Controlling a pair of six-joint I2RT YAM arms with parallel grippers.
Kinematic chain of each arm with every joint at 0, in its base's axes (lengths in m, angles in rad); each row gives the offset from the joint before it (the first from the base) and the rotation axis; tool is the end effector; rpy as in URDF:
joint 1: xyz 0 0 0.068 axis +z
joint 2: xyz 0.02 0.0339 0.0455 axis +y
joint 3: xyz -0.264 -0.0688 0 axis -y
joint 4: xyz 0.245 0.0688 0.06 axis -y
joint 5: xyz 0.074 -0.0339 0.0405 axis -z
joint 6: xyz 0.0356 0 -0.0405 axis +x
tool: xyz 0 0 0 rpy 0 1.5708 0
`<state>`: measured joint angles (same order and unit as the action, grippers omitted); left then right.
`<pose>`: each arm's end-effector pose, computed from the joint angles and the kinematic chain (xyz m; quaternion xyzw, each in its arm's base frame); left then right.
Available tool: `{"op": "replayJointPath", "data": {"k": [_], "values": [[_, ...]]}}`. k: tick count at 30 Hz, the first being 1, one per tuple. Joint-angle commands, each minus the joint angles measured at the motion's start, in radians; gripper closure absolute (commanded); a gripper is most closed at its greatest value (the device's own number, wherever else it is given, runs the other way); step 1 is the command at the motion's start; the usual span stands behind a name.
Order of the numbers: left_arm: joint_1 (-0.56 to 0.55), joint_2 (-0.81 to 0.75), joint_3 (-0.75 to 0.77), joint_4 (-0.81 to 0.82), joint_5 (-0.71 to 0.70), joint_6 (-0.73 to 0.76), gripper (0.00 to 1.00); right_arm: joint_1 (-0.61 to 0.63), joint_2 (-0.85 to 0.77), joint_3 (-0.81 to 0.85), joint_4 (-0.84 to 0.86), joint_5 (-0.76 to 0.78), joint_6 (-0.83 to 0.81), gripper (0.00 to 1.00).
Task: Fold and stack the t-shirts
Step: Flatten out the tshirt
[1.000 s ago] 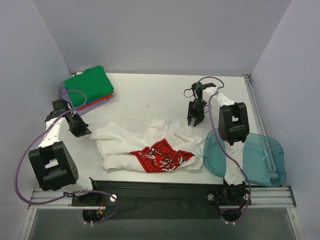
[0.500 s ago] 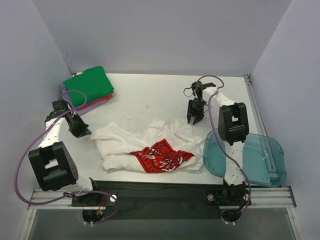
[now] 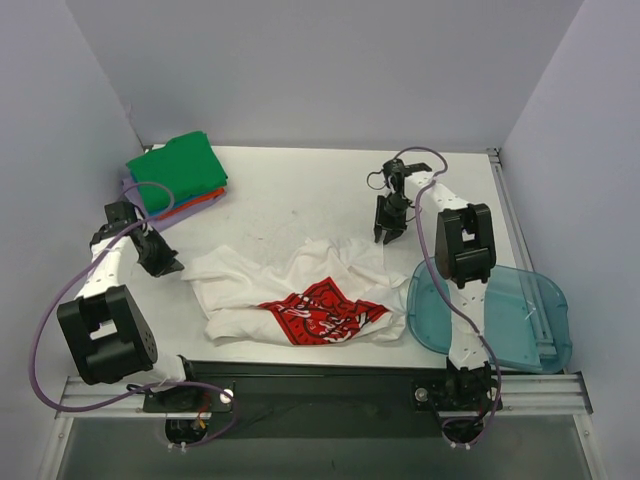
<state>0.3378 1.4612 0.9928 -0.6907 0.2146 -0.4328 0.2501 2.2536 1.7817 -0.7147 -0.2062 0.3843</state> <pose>0.2670 0.0858 0.2192 -0.3455 0.9101 -0.1144 0.1980 0.4564 0.1241 0.1595 0.0459 0.9755 0.1552 0.1489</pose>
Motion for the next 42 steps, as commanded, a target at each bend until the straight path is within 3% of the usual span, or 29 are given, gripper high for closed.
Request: {"op": "replayJointPath", "data": {"k": [1, 4, 5, 9, 16, 21, 28, 34, 42], "values": [[0.009, -0.032, -0.003, -0.001, 0.022, 0.011, 1.00, 0.000, 0.031, 0.004, -0.029, -0.001, -0.018, 0.75], [0.009, -0.032, -0.005, 0.005, 0.026, 0.009, 1.00, 0.000, 0.021, -0.005, -0.029, -0.001, -0.027, 0.85], [0.009, -0.032, -0.003, 0.006, 0.031, 0.008, 1.00, 0.000, 0.015, -0.005, -0.029, -0.001, -0.027, 1.00], [0.009, -0.025, 0.035, 0.032, 0.054, -0.006, 1.00, -0.006, -0.047, 0.018, -0.029, -0.013, -0.025, 1.00], [0.009, -0.007, 0.233, 0.080, 0.092, -0.096, 1.00, -0.060, -0.183, 0.172, -0.048, -0.070, 0.016, 1.00], [0.021, -0.062, 0.389, 0.163, 0.034, -0.224, 1.00, -0.097, -0.288, 0.316, -0.051, -0.101, 0.033, 1.00], [0.052, -0.182, 0.487, 0.232, -0.033, -0.326, 1.00, -0.110, -0.436, 0.426, -0.048, -0.067, 0.007, 1.00], [0.058, -0.228, 0.608, 0.188, -0.046, -0.353, 1.00, -0.112, -0.609, 0.415, 0.010, 0.008, -0.042, 1.00], [0.033, -0.216, 0.959, 0.184, -0.052, -0.340, 1.00, -0.109, -0.890, 0.245, 0.205, 0.045, -0.081, 1.00]]}}
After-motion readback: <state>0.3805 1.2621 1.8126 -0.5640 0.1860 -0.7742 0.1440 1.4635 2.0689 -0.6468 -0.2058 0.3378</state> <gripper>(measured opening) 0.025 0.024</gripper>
